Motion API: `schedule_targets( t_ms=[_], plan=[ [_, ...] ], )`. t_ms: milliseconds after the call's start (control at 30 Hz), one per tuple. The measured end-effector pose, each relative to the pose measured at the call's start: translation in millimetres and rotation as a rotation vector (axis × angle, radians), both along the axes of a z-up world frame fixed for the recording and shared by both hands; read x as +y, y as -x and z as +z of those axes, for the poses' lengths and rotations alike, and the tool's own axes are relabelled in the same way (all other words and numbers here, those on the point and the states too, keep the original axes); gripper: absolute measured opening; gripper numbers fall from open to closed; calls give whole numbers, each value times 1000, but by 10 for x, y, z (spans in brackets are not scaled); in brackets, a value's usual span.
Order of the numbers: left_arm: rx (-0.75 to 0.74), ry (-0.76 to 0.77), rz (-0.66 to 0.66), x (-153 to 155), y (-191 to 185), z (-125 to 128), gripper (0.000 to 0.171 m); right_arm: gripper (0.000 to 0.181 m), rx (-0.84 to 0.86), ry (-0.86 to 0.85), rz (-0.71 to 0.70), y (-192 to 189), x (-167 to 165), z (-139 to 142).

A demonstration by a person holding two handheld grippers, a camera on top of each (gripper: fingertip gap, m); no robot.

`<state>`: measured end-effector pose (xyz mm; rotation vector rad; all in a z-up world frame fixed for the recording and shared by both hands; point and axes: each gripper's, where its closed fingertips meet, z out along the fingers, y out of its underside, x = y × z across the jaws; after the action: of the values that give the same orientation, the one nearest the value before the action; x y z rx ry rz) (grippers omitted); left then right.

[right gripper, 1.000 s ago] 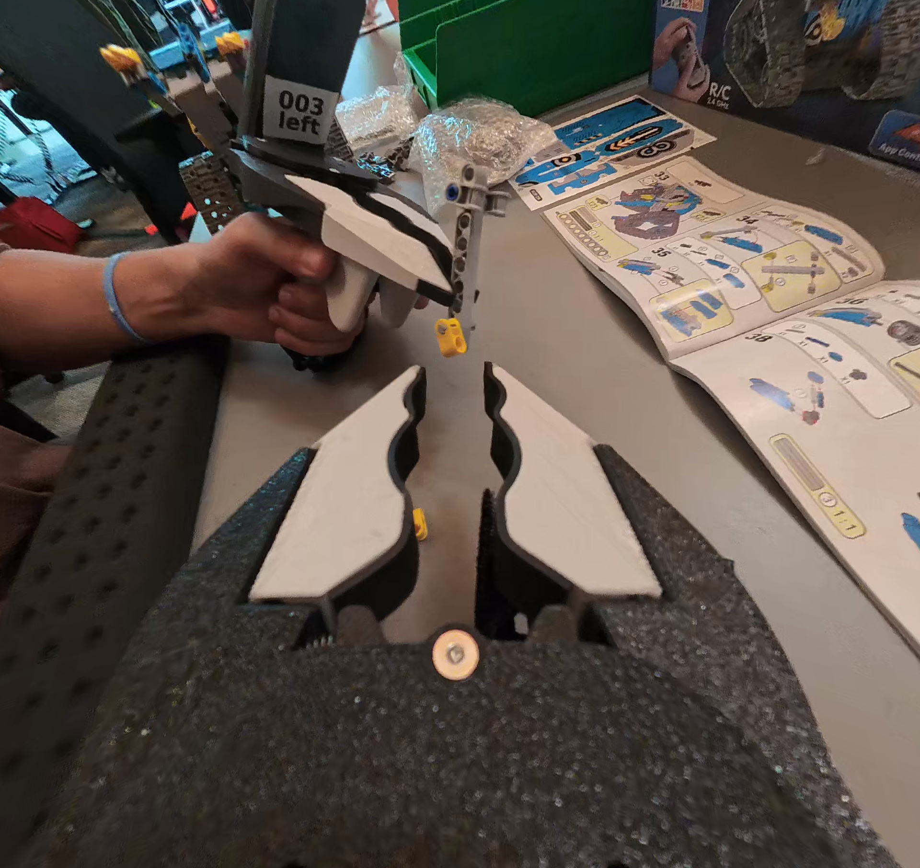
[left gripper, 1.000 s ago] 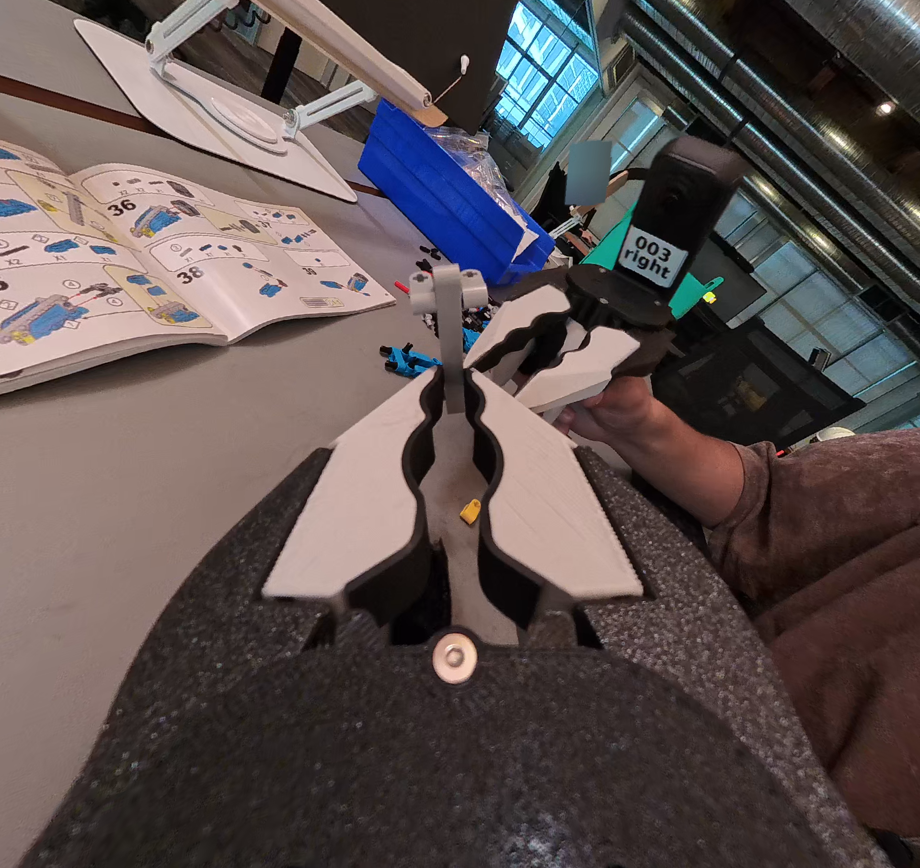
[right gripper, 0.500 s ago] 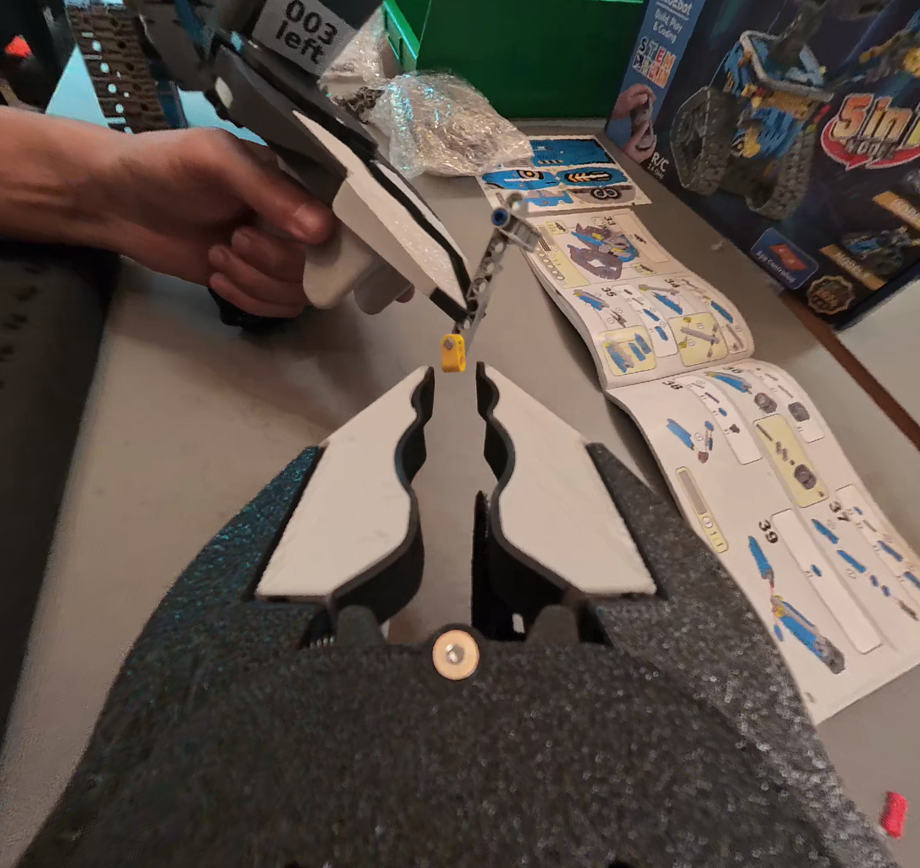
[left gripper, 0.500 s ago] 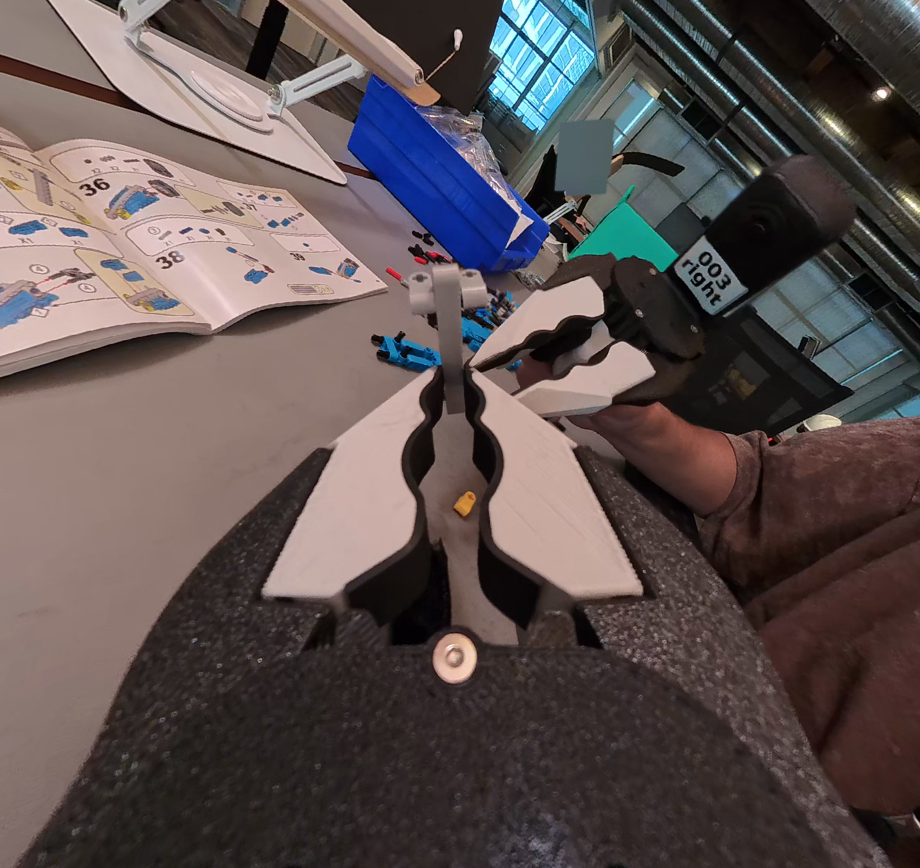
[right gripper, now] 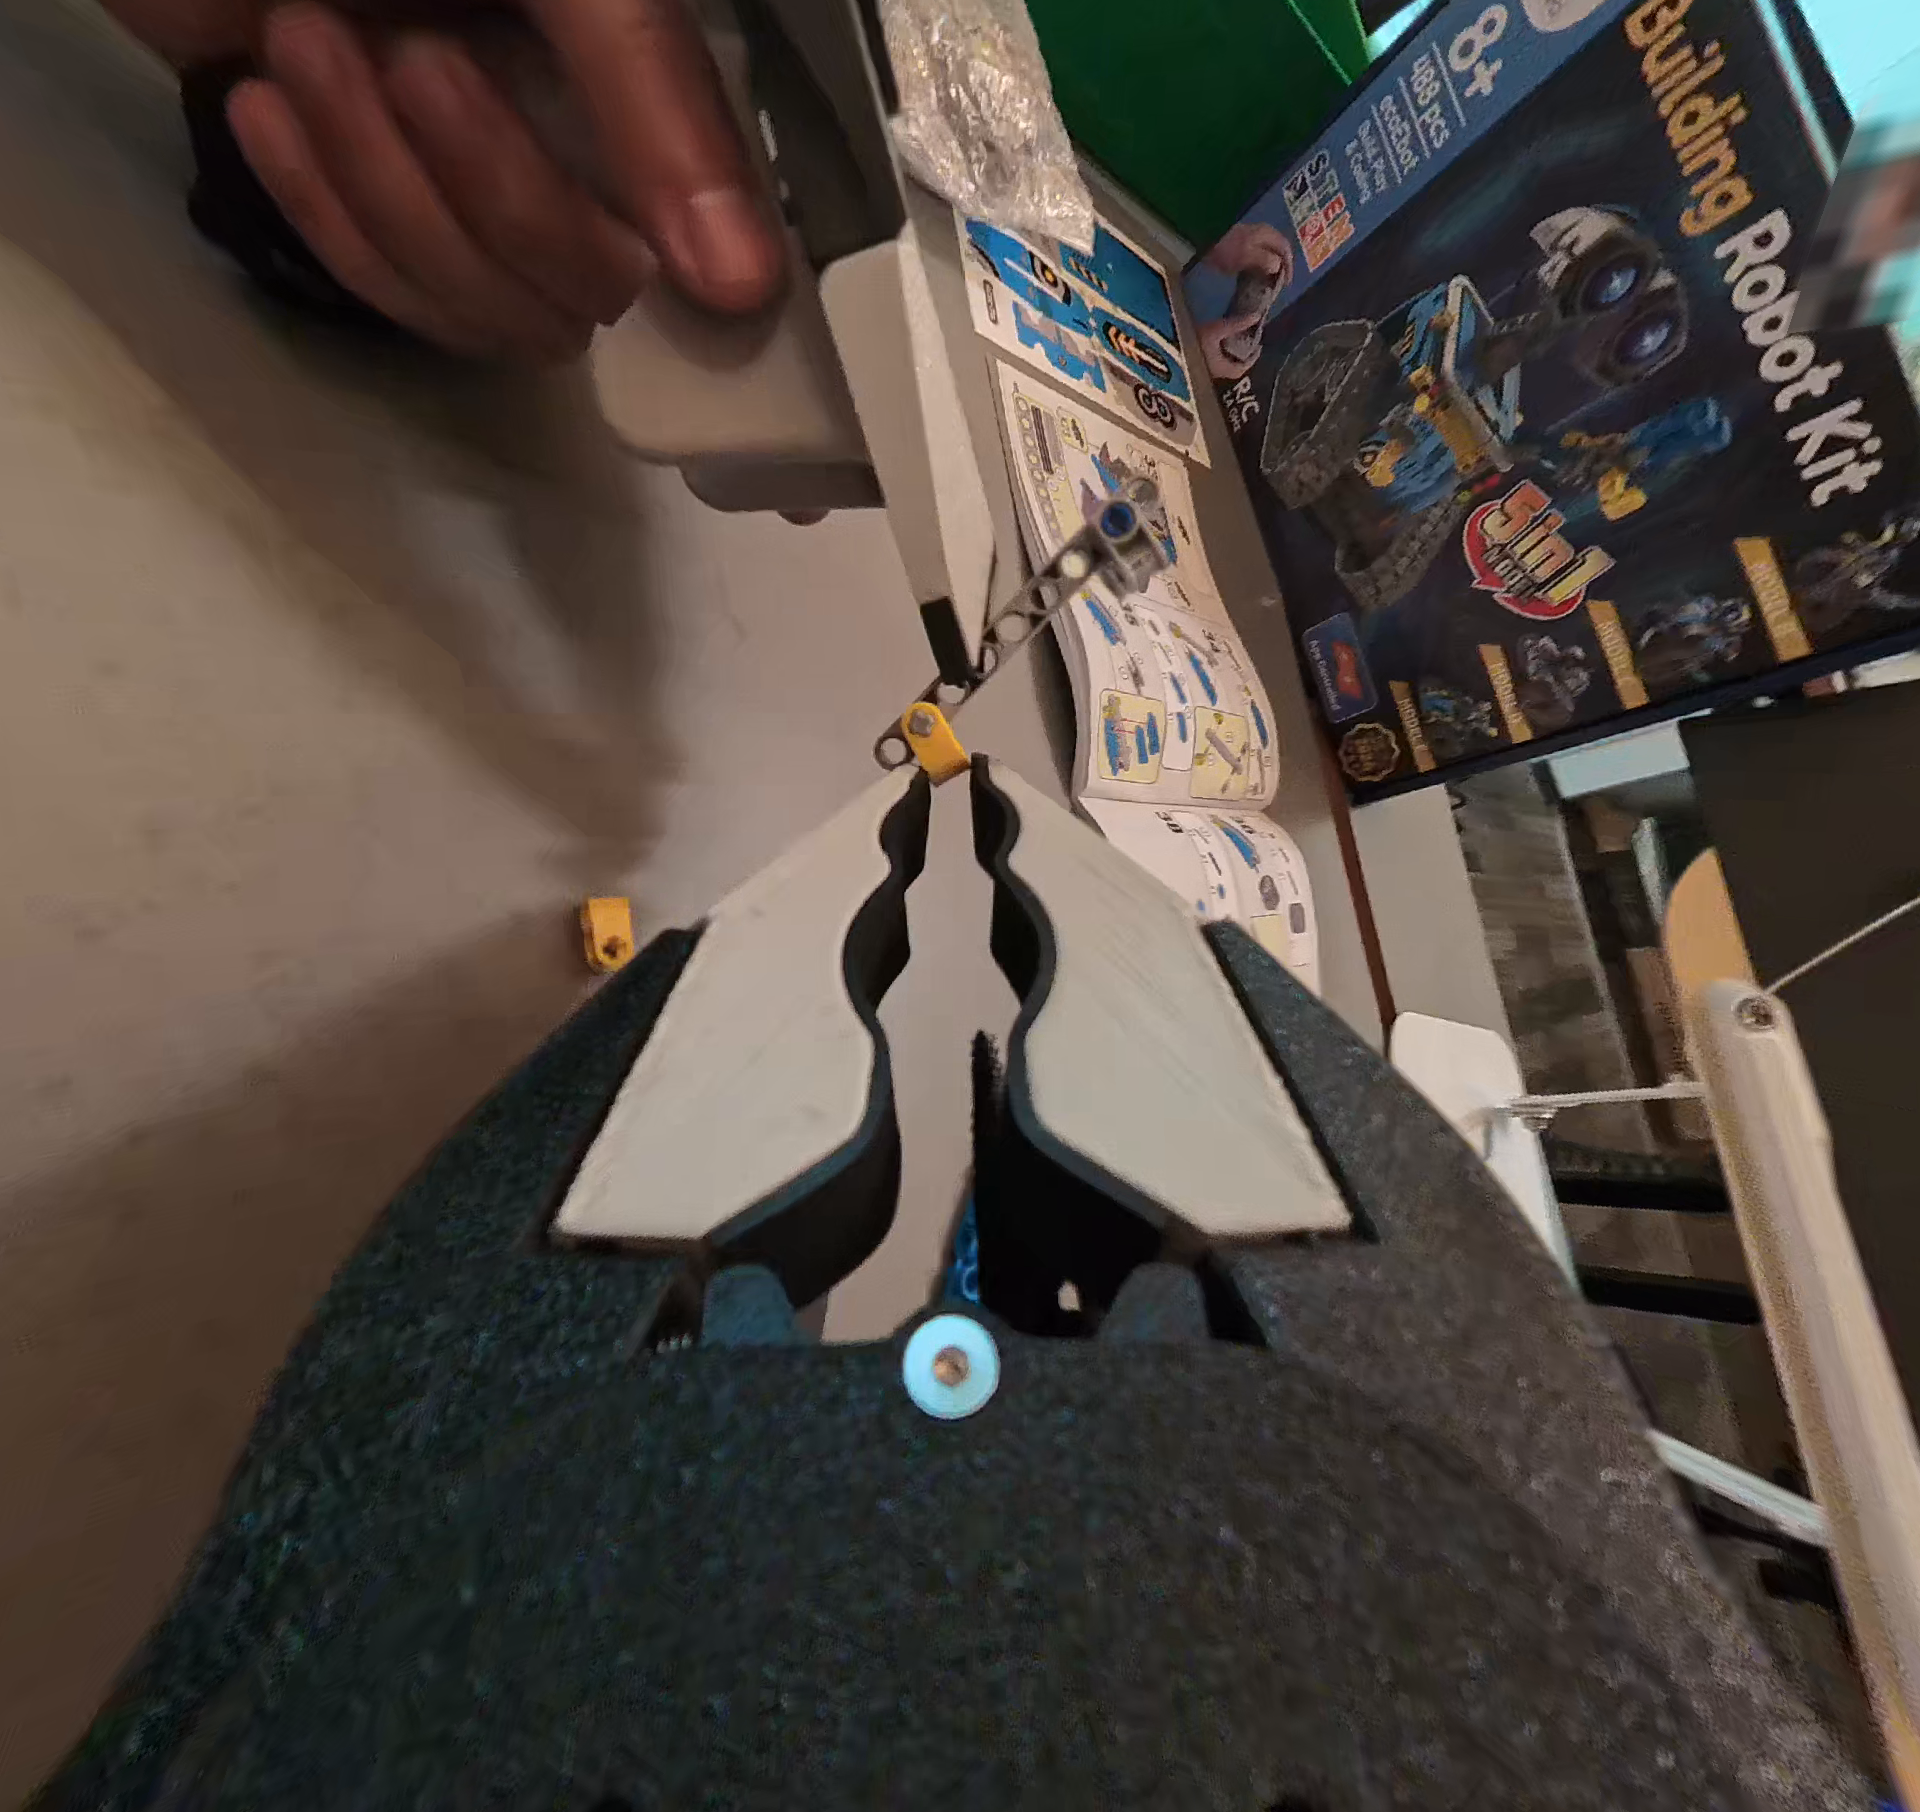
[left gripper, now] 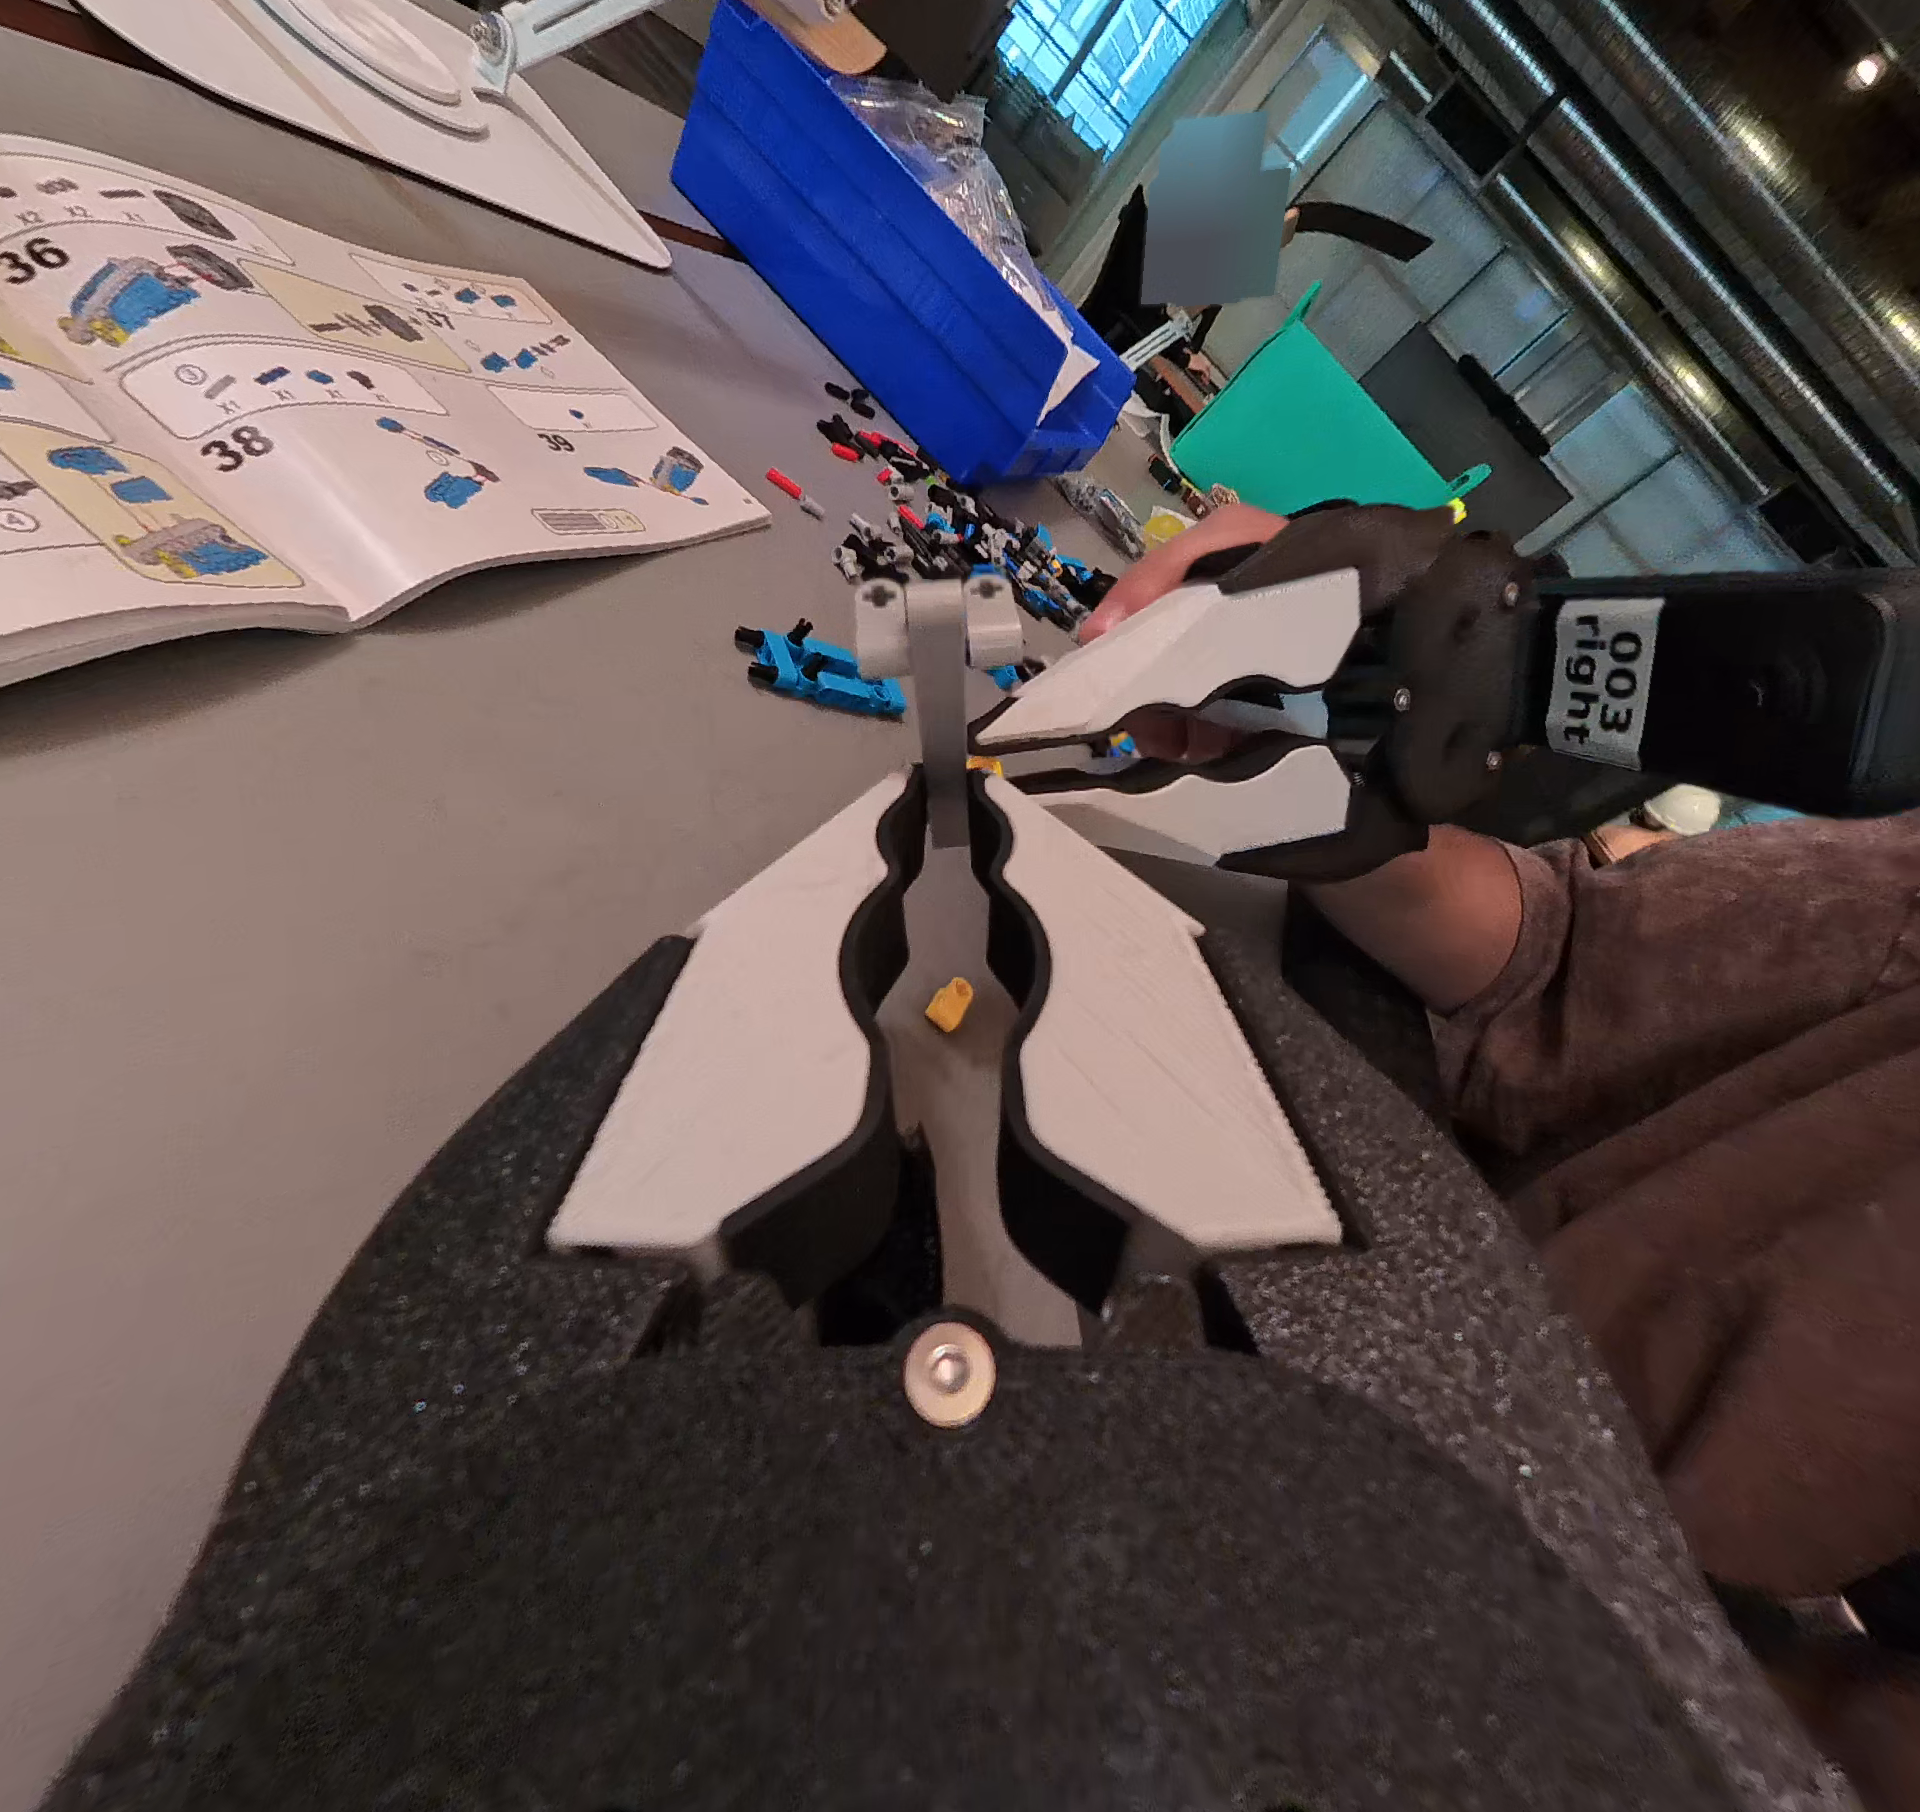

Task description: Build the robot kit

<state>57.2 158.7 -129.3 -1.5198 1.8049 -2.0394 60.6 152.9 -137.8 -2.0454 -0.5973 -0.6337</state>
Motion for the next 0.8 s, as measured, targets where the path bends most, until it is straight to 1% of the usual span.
schedule_targets(
  t_ms=[100, 167, 333, 400, 467, 500, 533, 600, 767, 800],
  plan=[
    [3, -6, -16, -26, 14, -11, 7, 8, -40, 19, 16, 16, -21, -13],
    [2, 5, -19, -24, 16, -2, 7, 7, 21, 15, 17, 34, -21, -14],
    [-20, 27, -13, -20, 20, 51, 8, 8, 287, -20, 26, 72, -10, 20],
    [-15, 42, -23, -23, 26, 55, 8, 8, 427, -17, 36, 112, -3, 6],
    [-14, 69, -26, -17, 32, 81, 8, 8, 609, -40, 54, 153, 13, 30],
    [-9, 78, -28, -13, 32, 81, 8, 8, 679, -47, 65, 158, 16, 39],
    [1, 81, -30, -13, 31, 69, 8, 8, 714, -46, 76, 157, 13, 33],
    [22, 64, -30, -20, 26, 24, 8, 8, 692, -28, 84, 149, 7, -15],
    [41, 40, -37, -32, 32, -24, 7, 10, 477, -12, 62, 151, 9, -67],
    [46, 39, -38, -34, 32, -32, 7, 14, 440, -18, 65, 162, 9, -53]
  ],
)
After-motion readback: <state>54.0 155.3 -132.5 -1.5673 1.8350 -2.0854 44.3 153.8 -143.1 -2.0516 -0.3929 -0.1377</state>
